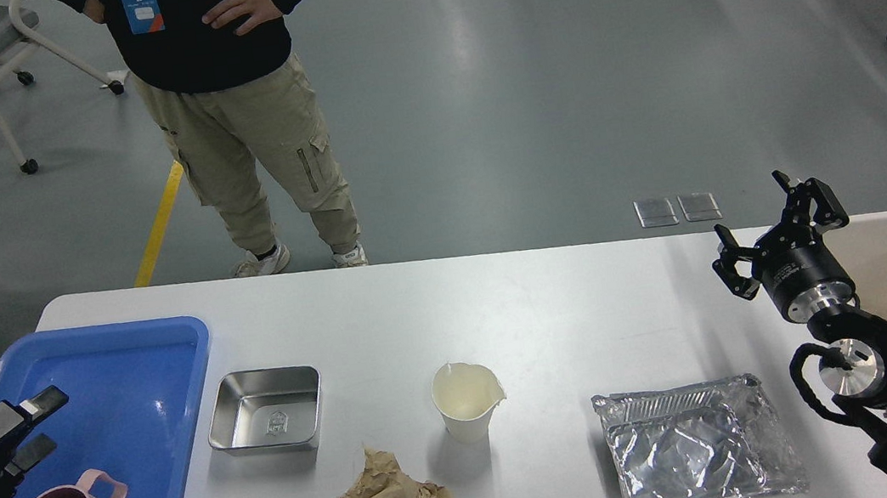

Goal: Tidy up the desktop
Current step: 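Raise the left gripper away from the mug above the blue tray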

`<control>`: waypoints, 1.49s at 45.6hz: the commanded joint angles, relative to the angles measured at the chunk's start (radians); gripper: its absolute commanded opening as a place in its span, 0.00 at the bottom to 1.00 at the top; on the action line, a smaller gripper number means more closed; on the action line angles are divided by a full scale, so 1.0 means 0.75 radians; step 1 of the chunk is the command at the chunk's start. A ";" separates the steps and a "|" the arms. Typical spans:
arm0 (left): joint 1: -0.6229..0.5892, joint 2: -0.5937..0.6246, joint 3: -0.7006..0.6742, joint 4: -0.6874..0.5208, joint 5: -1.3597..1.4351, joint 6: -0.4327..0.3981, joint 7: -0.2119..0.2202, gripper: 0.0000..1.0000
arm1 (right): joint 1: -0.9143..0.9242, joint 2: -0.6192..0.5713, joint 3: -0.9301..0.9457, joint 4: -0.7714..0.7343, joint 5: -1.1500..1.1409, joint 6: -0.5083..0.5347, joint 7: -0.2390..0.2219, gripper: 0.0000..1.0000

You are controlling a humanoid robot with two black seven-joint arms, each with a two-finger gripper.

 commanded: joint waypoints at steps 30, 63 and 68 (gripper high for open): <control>-0.006 0.405 0.131 -0.236 0.013 0.180 0.291 0.96 | 0.001 0.003 -0.002 0.002 0.000 0.002 0.000 1.00; -0.020 0.448 -0.073 -0.125 0.186 -0.061 0.349 0.96 | 0.008 0.003 -0.033 0.002 0.000 0.008 0.000 1.00; -0.020 0.453 -0.120 -0.072 0.295 -0.082 0.334 0.96 | 0.005 0.005 -0.033 0.002 0.000 0.010 0.002 1.00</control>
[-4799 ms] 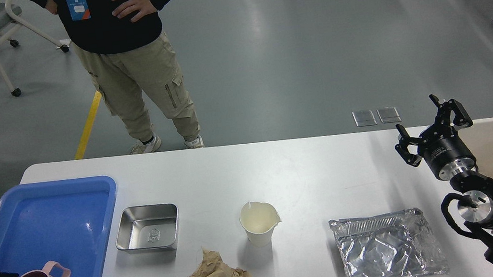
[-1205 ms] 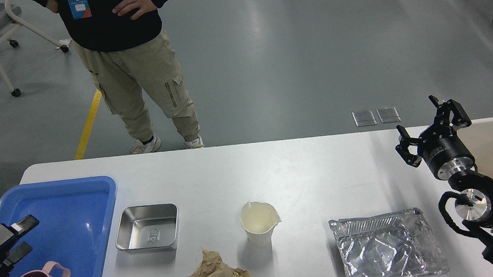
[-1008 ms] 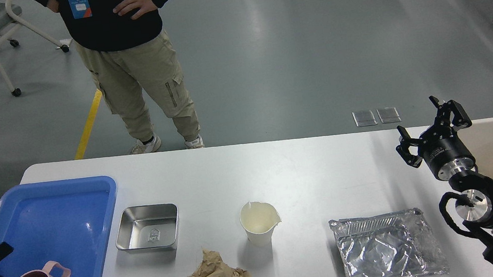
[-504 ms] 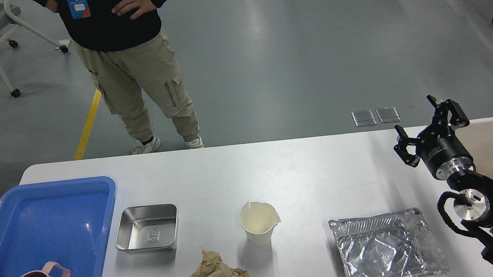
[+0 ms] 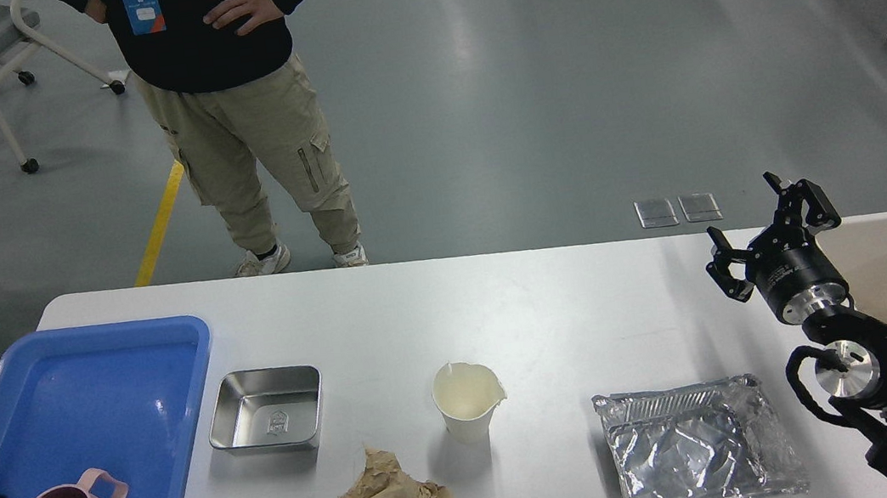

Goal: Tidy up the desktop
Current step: 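Raise the left gripper away from the mug above the blue tray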

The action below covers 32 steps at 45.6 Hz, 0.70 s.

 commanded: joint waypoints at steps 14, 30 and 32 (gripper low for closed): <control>-0.022 -0.060 -0.196 0.164 0.570 -0.116 -0.051 0.96 | -0.004 0.004 0.000 0.000 0.000 0.008 0.001 1.00; -0.241 -0.204 -0.214 0.321 1.194 -0.238 -0.080 0.96 | -0.008 0.006 -0.002 0.000 0.000 0.010 0.001 1.00; -0.276 -0.218 -0.212 0.321 1.249 -0.267 -0.106 0.96 | -0.006 0.006 -0.002 0.000 0.000 0.010 0.001 1.00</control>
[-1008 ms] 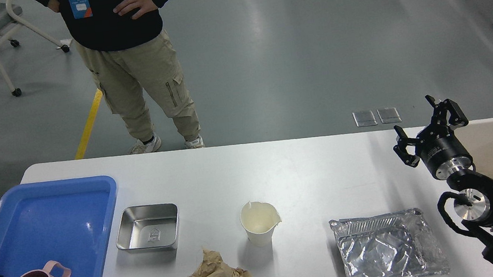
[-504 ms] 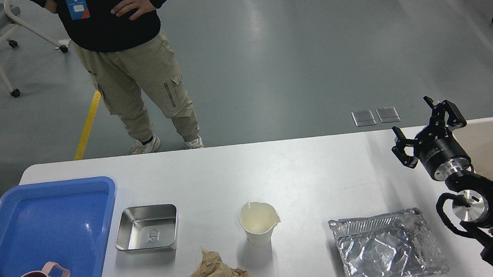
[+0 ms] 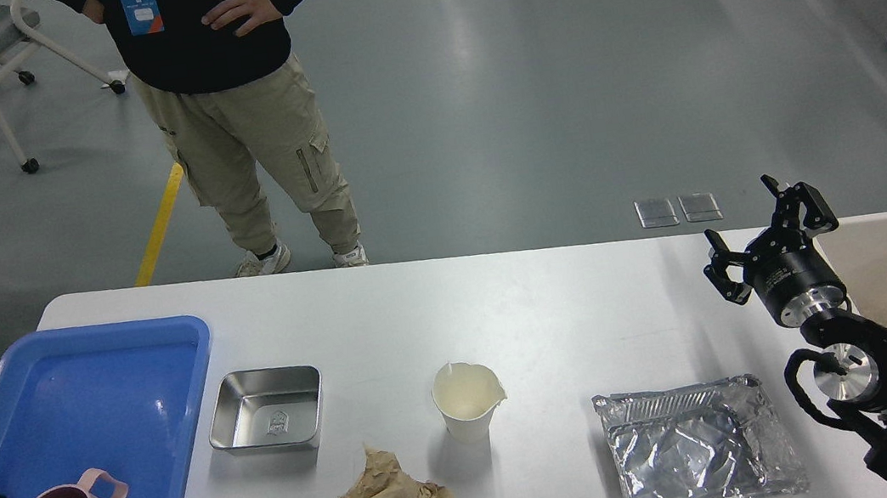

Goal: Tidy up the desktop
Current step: 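Raise the left gripper away from the mug above the blue tray, then extend the left gripper toward the small stainless steel tray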

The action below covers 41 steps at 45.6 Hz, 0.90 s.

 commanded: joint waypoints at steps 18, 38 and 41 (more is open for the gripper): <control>-0.198 -0.412 0.008 0.248 0.414 -0.180 -0.068 0.96 | -0.012 0.004 -0.004 0.008 0.000 0.000 0.000 1.00; -0.254 -0.795 0.022 0.499 0.398 -0.264 -0.037 0.96 | -0.014 0.010 -0.004 0.008 0.000 0.000 0.000 1.00; -0.256 -0.838 0.022 0.534 0.367 -0.278 -0.037 0.96 | -0.014 0.012 -0.002 0.008 0.000 0.000 0.000 1.00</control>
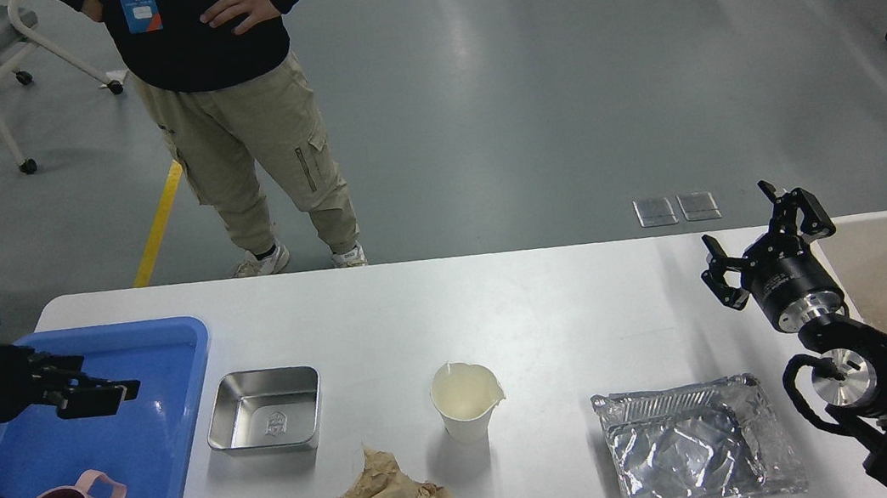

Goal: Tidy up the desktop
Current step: 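Extend the left gripper toward the small stainless steel tray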

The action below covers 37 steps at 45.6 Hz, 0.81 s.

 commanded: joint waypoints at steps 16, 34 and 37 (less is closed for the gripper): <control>0.042 -0.276 0.000 0.204 -0.236 -0.084 0.005 0.96 | -0.012 0.003 0.003 0.002 0.000 0.000 0.000 1.00; 0.181 -0.304 0.000 0.336 -0.383 -0.084 0.043 0.96 | -0.012 0.003 0.003 0.002 0.000 0.000 0.000 1.00; 0.190 -0.304 0.000 0.367 -0.391 -0.084 0.064 0.96 | -0.012 -0.001 0.003 0.002 0.000 0.002 0.000 1.00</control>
